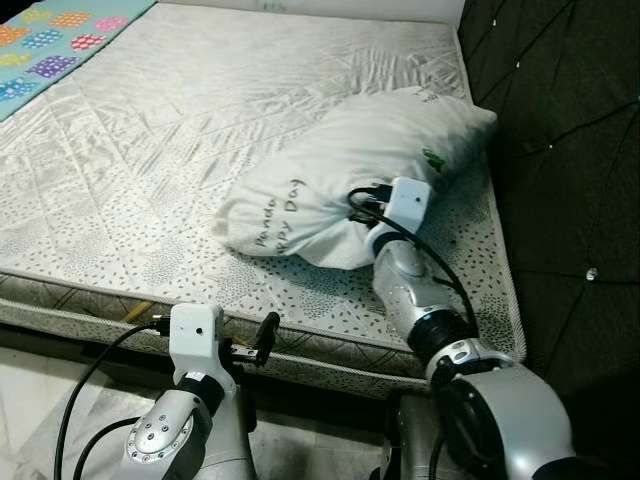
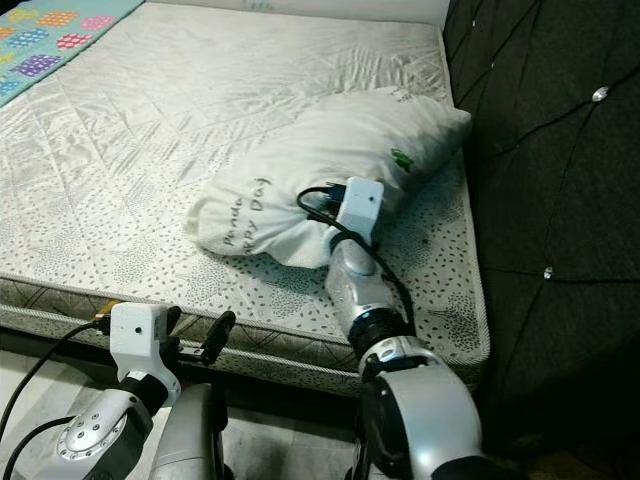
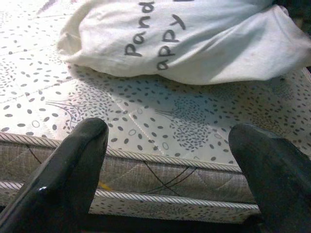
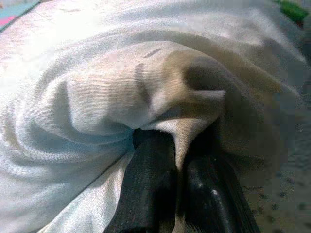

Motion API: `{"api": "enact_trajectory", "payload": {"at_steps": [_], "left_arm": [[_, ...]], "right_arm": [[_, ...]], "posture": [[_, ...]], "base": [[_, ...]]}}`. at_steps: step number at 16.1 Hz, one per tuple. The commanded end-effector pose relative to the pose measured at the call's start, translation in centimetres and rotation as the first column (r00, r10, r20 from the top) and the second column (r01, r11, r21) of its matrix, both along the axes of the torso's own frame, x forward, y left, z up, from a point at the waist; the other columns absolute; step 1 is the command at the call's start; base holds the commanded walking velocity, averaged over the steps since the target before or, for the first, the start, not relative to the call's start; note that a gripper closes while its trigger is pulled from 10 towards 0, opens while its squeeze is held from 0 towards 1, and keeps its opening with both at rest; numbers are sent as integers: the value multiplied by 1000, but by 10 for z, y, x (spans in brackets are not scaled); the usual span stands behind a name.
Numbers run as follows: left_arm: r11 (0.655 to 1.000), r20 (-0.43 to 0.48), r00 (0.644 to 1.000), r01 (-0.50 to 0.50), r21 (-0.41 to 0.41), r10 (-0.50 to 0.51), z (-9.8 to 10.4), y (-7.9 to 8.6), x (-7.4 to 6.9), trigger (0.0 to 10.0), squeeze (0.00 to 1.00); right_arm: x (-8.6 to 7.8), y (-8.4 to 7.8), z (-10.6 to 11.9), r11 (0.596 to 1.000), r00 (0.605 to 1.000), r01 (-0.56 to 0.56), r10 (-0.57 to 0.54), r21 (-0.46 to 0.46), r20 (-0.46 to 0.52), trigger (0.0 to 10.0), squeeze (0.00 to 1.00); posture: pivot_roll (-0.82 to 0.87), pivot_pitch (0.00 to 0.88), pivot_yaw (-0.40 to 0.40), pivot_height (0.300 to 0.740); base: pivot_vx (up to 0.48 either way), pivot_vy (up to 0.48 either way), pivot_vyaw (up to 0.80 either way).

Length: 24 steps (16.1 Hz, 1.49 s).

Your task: Clean up the room

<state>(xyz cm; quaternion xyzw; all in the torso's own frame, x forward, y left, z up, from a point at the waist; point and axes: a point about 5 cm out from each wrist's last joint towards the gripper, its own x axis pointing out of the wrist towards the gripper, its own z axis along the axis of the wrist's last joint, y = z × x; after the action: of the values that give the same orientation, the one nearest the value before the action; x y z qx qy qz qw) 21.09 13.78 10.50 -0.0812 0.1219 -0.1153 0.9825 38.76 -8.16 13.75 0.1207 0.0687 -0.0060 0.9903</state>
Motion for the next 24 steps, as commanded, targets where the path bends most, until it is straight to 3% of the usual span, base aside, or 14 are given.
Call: {"api": "enact_trajectory", "payload": {"at_steps": [1, 5, 8, 13, 18, 24], "left_arm": [[1000, 9, 1000, 8, 10, -9, 1, 0, 0, 10000, 0], [1000, 11, 1000, 6, 20, -6, 1, 2, 1, 10000, 0], [1000, 9, 1000, 5, 17, -5, 0, 2, 1, 10000, 0], [1000, 10, 1000, 13, 13, -13, -1, 0, 3, 10000, 0], [1000, 8, 1000, 9, 11, -9, -2, -1, 2, 10000, 0], [1000, 13, 1000, 19, 15, -19, -2, 1, 6, 10000, 0]], "right_arm": [[12, -17, 31, 996, 992, 80, -75, -42, 105, 0, 0], [15, -49, 32, 983, 987, 129, -115, -129, 115, 0, 0], [12, -86, 26, 965, 979, 188, -170, -180, 115, 0, 0], [5, -110, 19, 952, 975, 206, -182, -228, 124, 0, 0], [-14, -159, 8, 915, 953, 302, -278, -268, 124, 0, 0], [-42, -188, 3, 890, 935, 355, -328, -287, 137, 0, 0]], "posture": [[116, 40, -11, 574], [118, 32, -18, 574], [101, 32, -15, 574], [91, 31, -12, 574], [77, 34, -13, 574], [59, 26, 4, 574]], "base": [[0, 0, 0], [0, 0, 0], [0, 0, 0], [0, 0, 0], [0, 0, 0], [0, 0, 0]]}}
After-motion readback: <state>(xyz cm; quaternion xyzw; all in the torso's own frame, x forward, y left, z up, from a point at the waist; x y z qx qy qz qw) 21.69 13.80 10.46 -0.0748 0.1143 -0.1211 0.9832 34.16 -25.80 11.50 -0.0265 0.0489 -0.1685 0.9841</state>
